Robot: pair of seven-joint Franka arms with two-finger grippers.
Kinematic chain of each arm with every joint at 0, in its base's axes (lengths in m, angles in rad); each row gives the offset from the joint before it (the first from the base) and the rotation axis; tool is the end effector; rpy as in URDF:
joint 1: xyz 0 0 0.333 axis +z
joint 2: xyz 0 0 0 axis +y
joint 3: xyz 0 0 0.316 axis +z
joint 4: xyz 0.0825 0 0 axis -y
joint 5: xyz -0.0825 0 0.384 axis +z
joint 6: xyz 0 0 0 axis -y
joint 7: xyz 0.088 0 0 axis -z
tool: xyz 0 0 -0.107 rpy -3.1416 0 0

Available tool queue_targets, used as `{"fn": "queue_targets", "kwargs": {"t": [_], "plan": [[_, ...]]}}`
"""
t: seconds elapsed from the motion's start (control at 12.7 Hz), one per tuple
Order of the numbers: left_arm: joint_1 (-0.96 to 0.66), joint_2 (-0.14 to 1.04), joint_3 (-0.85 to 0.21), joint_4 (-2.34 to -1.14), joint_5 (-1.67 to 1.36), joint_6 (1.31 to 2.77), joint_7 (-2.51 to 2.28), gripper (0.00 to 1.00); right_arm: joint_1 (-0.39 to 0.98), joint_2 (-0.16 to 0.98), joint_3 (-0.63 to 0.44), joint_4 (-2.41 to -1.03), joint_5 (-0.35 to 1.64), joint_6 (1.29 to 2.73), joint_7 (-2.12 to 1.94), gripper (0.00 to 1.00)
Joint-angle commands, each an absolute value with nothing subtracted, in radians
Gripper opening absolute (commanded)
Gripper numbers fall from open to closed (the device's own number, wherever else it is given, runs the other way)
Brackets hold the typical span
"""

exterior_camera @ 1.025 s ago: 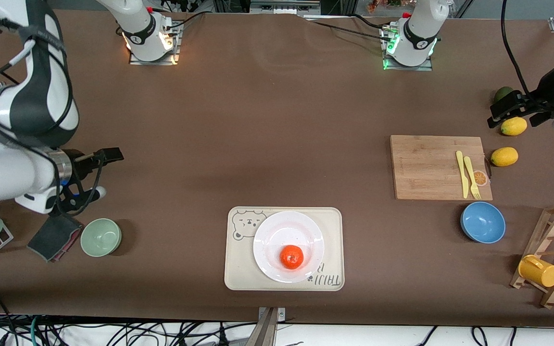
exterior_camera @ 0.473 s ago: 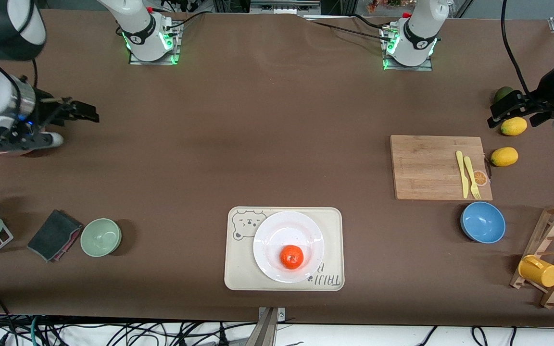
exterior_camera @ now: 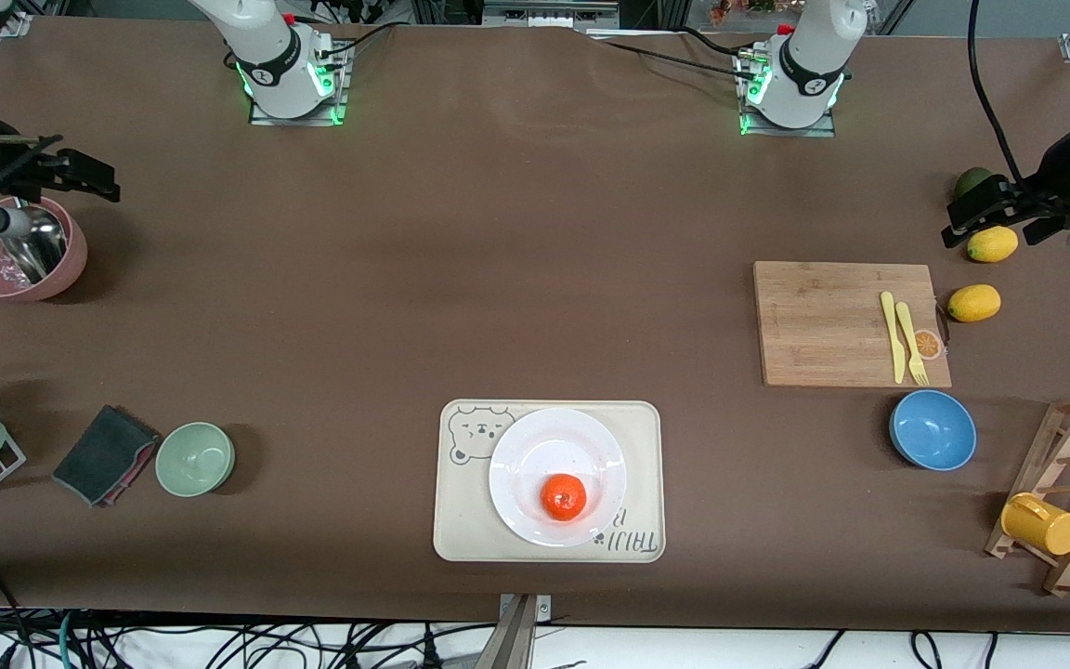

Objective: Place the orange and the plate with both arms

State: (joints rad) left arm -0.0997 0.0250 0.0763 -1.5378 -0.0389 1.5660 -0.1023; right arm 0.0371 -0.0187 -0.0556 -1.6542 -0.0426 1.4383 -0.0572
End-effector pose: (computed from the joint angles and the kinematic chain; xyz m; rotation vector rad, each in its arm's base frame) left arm 0.5618 -0.0179 0.6258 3.1021 0.1220 0.0015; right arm 0.5303 -0.0151 0.5859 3.0917 0.0578 -0.3081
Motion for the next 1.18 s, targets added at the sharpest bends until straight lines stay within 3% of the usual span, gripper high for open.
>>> {"fn": "queue_targets", "kwargs": {"t": [0.0, 1.1], "plan": [[-0.089, 0.038, 0.074, -1.508, -0.064, 1.545, -0.087, 1.00, 0.029, -0.017, -0.049, -1.617, -0.049, 1.411, -0.041, 1.00], [-0.089, 0.038, 0.074, -1.508, -0.064, 1.545, -0.087, 1.00, 0.054, 0.011, -0.040, -1.577, -0.046, 1.420, 0.086, 1.00]]}}
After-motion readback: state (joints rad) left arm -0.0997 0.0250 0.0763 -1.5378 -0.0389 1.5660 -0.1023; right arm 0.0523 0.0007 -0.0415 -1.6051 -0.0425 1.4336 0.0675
